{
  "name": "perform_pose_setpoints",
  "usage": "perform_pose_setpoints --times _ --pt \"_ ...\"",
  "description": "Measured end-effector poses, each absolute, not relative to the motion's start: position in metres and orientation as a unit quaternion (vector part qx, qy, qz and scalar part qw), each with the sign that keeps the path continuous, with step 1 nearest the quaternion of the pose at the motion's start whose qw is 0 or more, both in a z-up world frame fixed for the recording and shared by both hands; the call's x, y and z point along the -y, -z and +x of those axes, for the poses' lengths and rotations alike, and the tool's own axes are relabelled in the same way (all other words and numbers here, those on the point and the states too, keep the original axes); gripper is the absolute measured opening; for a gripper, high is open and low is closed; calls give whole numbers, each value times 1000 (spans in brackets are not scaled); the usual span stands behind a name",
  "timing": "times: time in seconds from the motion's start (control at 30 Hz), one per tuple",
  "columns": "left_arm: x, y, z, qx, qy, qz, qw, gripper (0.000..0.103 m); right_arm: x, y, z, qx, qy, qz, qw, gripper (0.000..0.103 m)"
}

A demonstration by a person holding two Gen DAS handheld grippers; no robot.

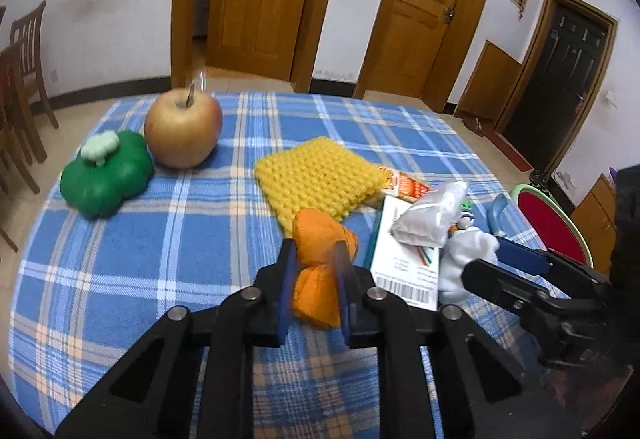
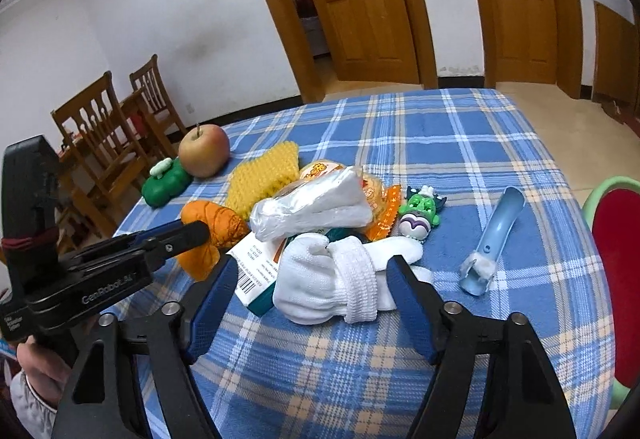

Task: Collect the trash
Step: 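Grasp the orange bag with the left tool while the right tool grasps the white glove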

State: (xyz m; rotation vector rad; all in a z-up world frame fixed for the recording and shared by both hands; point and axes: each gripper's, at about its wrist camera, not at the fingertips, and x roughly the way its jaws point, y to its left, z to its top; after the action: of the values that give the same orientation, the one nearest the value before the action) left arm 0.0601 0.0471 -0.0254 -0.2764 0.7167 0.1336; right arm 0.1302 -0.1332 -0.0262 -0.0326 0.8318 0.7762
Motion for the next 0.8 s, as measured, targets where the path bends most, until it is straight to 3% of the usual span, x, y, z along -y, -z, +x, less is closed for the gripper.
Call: perform_pose_setpoints --times 0.17,0.4,0.57,0.8 --pt "-39 19 58 -335 -58 -116 933 13 137 30 135 -406 -359 -5 840 72" --pt "-38 18 53 -327 -51 -124 935 13 147 34 142 -425 -355 21 832 35" --pt "-37 13 44 -304 -52 -128 943 13 159 35 145 -433 -360 57 824 26" --pt "-40 13 44 -304 -55 -134 941 13 171 37 146 -443 -362 87 816 23"
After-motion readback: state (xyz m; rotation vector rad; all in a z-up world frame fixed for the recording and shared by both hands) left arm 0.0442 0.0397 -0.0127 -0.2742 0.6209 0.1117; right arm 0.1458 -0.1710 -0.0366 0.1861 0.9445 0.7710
